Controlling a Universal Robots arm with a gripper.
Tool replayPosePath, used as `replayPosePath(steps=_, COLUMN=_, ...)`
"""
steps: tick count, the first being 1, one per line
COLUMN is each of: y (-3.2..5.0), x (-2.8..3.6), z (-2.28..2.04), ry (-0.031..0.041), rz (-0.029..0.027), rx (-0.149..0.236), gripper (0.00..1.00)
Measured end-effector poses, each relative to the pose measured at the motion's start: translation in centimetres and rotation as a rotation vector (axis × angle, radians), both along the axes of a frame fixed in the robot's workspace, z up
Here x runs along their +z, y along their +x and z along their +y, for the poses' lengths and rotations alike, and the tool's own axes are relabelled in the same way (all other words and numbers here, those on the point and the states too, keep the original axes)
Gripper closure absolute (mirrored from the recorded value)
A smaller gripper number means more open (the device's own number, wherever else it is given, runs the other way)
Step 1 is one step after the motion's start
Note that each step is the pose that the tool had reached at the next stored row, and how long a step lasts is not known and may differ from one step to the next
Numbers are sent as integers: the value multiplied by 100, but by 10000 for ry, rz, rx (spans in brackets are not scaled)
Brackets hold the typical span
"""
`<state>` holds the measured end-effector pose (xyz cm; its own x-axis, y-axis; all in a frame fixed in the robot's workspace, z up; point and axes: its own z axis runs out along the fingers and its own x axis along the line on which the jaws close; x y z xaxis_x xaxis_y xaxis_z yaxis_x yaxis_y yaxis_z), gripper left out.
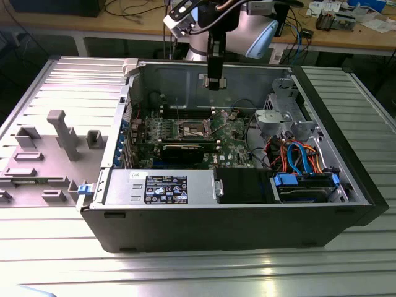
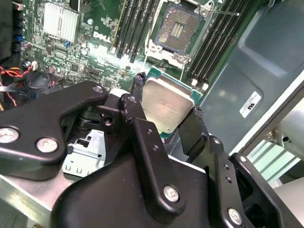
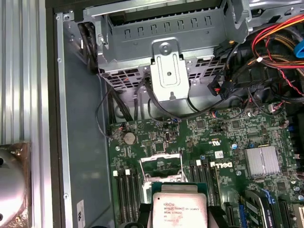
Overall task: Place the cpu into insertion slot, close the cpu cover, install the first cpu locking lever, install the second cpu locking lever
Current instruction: 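Place the cpu into insertion slot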
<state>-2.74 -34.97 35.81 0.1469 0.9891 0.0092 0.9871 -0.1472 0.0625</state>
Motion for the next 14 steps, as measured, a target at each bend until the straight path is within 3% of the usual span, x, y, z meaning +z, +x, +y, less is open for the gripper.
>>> replayPosePath(steps=14, y=0, x=0, z=0, ry=0, rz=0, rx=-1402, gripper=45)
